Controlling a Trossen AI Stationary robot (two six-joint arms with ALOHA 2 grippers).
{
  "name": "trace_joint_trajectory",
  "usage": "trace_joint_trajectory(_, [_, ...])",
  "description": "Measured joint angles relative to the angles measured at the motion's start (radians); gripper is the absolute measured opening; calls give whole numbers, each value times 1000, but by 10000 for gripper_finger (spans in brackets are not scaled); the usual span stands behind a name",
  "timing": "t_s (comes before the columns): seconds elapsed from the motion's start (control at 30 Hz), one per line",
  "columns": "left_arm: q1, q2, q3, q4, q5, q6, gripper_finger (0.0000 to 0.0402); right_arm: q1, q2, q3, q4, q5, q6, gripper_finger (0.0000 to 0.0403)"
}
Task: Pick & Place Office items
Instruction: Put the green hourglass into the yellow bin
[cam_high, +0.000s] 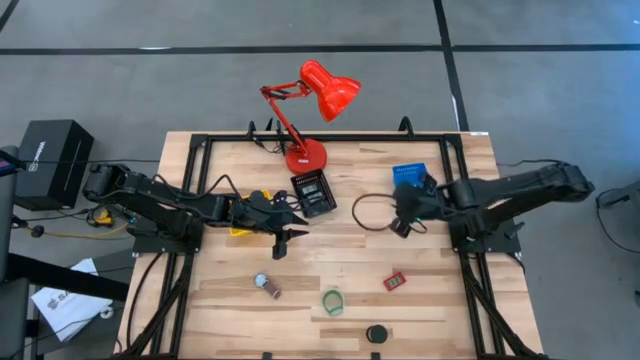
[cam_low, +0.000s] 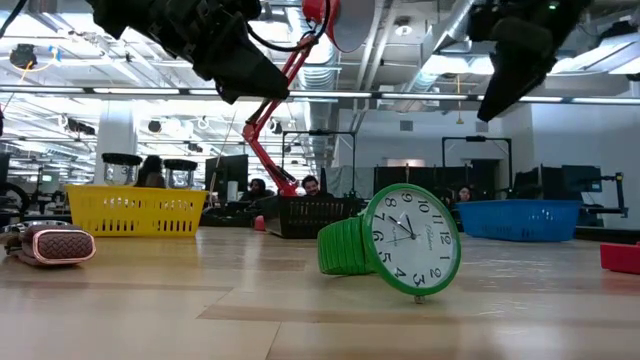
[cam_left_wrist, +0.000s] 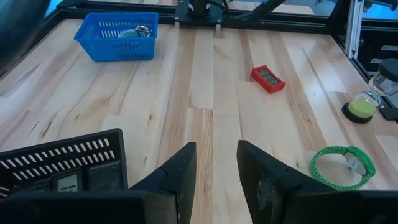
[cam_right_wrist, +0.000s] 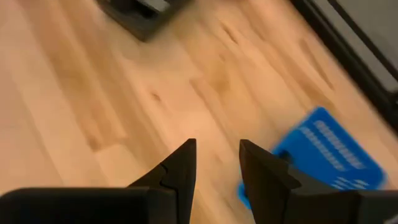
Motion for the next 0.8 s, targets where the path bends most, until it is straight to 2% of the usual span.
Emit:
trace_joint_trajectory(0.2, [0,0,0,7,0,0,110,74,-73,-185,283,-42,-83,113])
trace_joint_trajectory(0.37, [0,0,0,17,0,0,111,125,-70,-313,599,-204,-193,113])
trace_joint_trajectory(0.57, [0,0,0,32,0,0,111,198,5,-354,881,-438,-317,113])
trace_joint_trajectory(0.8, [0,0,0,47,0,0,110,242,121,-353,1143,-472,-394,113])
